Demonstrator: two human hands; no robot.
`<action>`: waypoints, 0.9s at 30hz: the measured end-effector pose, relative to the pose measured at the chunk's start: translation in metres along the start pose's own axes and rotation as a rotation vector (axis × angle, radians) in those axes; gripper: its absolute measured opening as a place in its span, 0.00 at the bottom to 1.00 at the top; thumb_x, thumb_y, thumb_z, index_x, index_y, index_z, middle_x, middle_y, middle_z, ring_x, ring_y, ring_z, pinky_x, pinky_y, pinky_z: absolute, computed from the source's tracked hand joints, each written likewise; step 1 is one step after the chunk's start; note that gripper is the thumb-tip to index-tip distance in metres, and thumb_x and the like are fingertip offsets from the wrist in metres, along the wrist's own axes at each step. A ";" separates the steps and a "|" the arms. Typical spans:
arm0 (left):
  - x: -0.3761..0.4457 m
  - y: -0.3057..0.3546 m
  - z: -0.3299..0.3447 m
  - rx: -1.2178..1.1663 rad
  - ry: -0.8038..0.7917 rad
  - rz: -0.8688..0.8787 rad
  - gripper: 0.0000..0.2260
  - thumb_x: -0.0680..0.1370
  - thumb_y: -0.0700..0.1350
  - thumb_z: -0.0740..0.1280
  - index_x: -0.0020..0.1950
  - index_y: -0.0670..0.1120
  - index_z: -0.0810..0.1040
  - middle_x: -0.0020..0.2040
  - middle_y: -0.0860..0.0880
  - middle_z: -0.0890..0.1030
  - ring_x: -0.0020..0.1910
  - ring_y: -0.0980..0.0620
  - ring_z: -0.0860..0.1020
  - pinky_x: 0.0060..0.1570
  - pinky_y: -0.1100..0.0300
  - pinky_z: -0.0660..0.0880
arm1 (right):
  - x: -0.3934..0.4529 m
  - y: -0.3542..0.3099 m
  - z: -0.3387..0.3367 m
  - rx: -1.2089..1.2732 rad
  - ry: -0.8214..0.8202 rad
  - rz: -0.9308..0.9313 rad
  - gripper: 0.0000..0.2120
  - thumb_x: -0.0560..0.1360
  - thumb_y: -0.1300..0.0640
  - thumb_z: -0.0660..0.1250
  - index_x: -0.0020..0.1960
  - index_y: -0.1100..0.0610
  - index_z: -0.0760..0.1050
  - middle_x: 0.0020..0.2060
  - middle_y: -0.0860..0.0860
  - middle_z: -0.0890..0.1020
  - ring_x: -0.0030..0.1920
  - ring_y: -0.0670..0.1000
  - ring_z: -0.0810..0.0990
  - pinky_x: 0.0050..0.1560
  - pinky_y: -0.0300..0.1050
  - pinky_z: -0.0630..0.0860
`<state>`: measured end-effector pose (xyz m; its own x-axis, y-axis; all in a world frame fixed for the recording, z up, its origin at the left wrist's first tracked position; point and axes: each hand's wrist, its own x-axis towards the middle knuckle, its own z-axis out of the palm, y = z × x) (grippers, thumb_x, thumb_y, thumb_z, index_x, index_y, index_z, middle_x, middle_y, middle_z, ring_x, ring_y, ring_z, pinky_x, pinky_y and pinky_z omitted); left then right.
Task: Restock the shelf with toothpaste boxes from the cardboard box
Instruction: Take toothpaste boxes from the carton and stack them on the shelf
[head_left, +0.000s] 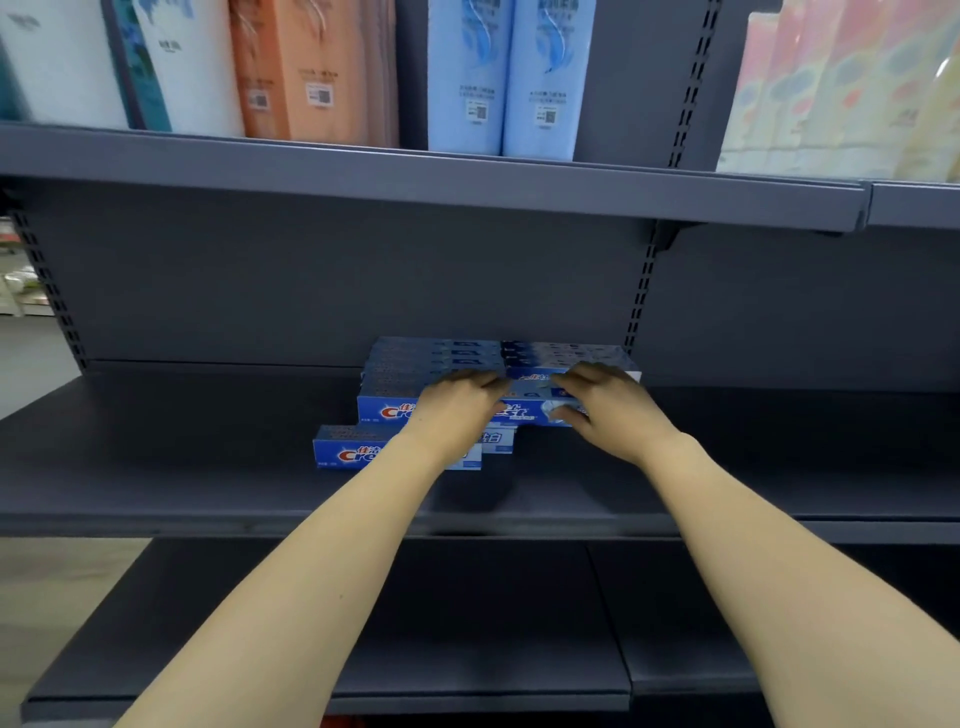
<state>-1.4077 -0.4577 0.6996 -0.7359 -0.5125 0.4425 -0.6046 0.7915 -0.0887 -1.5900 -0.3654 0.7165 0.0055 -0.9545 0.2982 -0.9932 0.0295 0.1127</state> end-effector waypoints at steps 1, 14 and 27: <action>-0.005 -0.007 0.000 0.017 -0.006 -0.009 0.17 0.83 0.47 0.56 0.70 0.46 0.69 0.67 0.50 0.73 0.65 0.46 0.71 0.53 0.52 0.75 | 0.004 -0.007 0.003 0.010 0.001 -0.013 0.24 0.80 0.47 0.58 0.73 0.55 0.64 0.67 0.52 0.72 0.66 0.55 0.70 0.64 0.45 0.67; -0.072 -0.095 0.002 0.062 0.072 -0.033 0.13 0.62 0.38 0.80 0.44 0.43 0.83 0.40 0.49 0.84 0.31 0.46 0.81 0.23 0.63 0.72 | 0.053 -0.099 0.043 0.078 0.009 -0.180 0.23 0.81 0.50 0.56 0.74 0.58 0.63 0.67 0.54 0.71 0.67 0.57 0.68 0.66 0.48 0.65; -0.070 -0.104 0.033 0.048 0.062 -0.035 0.23 0.55 0.44 0.84 0.47 0.41 0.84 0.48 0.46 0.85 0.45 0.48 0.84 0.28 0.60 0.79 | 0.048 -0.103 0.069 0.092 0.143 -0.151 0.24 0.66 0.54 0.78 0.58 0.63 0.78 0.54 0.58 0.81 0.52 0.60 0.82 0.48 0.53 0.80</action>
<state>-1.3035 -0.5151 0.6487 -0.6945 -0.5167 0.5007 -0.6446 0.7560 -0.1140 -1.4958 -0.4349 0.6542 0.1648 -0.8938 0.4170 -0.9862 -0.1441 0.0808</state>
